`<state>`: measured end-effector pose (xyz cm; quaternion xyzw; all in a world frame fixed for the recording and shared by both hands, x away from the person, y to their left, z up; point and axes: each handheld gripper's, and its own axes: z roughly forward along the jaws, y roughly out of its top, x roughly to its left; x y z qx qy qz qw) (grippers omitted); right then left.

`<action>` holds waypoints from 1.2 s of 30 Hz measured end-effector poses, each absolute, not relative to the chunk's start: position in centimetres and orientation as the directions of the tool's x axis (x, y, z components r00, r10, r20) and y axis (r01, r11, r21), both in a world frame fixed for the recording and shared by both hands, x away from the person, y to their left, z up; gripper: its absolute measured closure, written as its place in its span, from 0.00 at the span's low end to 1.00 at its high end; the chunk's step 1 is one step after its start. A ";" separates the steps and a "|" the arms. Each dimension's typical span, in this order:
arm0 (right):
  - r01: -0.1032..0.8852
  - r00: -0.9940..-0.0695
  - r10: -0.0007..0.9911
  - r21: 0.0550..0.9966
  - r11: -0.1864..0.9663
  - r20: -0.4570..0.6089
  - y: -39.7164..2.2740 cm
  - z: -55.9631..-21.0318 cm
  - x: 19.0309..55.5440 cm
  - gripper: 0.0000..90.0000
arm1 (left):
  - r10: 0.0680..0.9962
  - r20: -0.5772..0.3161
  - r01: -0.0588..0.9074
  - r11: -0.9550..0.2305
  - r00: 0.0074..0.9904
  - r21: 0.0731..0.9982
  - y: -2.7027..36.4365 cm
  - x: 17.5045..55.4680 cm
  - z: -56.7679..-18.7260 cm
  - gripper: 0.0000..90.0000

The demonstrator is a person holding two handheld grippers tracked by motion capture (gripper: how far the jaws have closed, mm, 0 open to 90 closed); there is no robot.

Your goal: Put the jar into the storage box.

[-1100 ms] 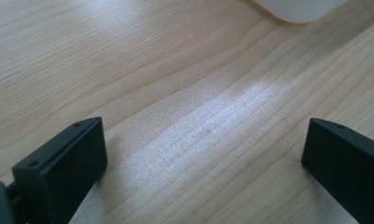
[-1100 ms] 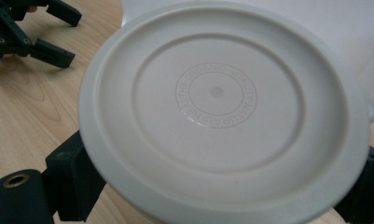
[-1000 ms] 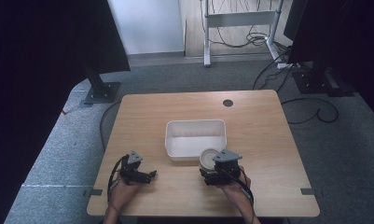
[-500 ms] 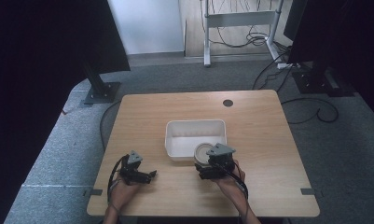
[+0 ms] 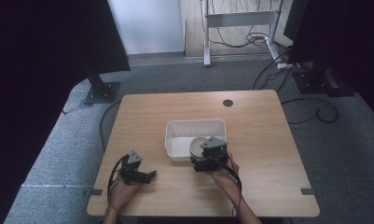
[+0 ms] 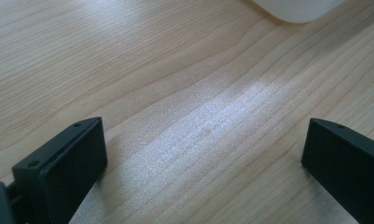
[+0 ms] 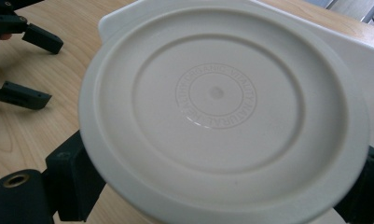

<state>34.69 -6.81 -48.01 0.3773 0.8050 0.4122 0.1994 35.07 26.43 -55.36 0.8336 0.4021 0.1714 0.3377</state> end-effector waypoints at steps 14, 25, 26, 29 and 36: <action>0.453 -0.609 0.793 0.814 0.364 -0.015 -6.2 -48.2 37.1 0.10 | 0.785 0.015 0.553 -0.451 0.620 0.701 26.4 35.1 -55.4 0.00; 0.464 -0.591 0.806 0.806 0.367 -0.027 -5.5 -48.7 38.5 0.10 | 0.784 0.014 0.552 -0.449 0.620 0.702 26.4 35.1 -55.4 0.00; 0.462 -0.592 0.805 0.805 0.372 -0.032 -5.4 -48.8 38.6 0.10 | 0.784 0.014 0.553 -0.449 0.620 0.702 26.4 35.1 -55.4 0.00; 0.463 -0.590 0.807 0.803 0.376 -0.037 -5.1 -49.0 38.9 0.10 | 0.784 0.014 0.553 -0.451 0.621 0.701 26.4 35.1 -55.4 0.00; 0.473 -0.579 0.813 0.789 0.393 -0.058 -4.8 -50.3 39.5 0.10 | 0.782 0.016 0.552 -0.453 0.623 0.700 26.4 35.1 -55.4 0.00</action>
